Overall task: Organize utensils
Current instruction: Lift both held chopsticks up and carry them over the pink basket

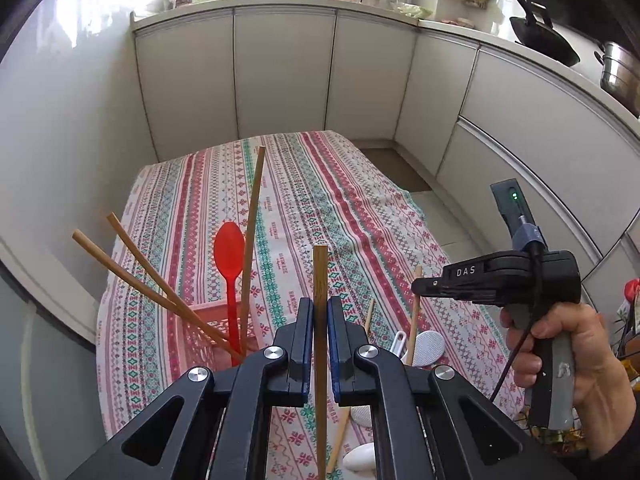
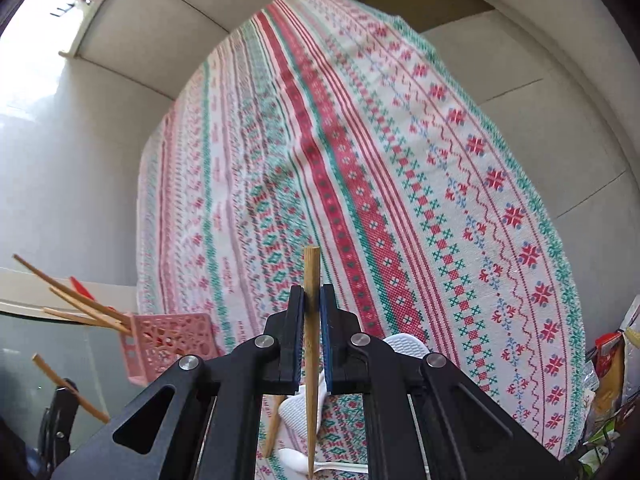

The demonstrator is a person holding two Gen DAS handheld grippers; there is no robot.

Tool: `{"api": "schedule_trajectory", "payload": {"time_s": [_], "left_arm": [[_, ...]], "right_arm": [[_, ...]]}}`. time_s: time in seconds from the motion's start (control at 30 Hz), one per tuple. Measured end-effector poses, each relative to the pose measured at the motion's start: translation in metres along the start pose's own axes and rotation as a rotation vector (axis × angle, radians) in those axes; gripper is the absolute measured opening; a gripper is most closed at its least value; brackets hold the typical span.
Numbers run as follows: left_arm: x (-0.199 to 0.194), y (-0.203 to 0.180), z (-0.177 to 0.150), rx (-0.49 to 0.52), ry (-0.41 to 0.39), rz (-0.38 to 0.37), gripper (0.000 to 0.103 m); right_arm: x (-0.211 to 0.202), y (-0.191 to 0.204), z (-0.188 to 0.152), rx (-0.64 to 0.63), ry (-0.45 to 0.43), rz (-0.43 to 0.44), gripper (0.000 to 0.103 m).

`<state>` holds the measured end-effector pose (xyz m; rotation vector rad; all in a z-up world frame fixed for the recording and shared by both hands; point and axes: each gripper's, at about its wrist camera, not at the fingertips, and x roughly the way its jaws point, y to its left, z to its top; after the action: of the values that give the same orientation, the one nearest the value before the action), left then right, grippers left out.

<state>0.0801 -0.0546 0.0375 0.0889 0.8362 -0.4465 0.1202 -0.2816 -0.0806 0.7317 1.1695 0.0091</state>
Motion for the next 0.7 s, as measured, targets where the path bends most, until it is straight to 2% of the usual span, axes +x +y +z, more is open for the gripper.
{"api": "schedule_trajectory", "payload": {"time_s": [0.27, 0.5, 0.7], "left_arm": [[-0.023, 0.004, 0.005, -0.019, -0.07, -0.006, 0.007], [-0.049, 0.009, 0.01, -0.042, -0.143, -0.007, 0.007], [-0.074, 0.017, 0.016, -0.064, -0.226, -0.01, 0.007]], "right_arm": [[-0.053, 0.036, -0.01, -0.094, -0.146, 0.046, 0.008], [-0.105, 0.068, -0.03, -0.234, -0.325, 0.126, 0.008], [-0.133, 0.091, -0.043, -0.337, -0.45, 0.165, 0.008]]}}
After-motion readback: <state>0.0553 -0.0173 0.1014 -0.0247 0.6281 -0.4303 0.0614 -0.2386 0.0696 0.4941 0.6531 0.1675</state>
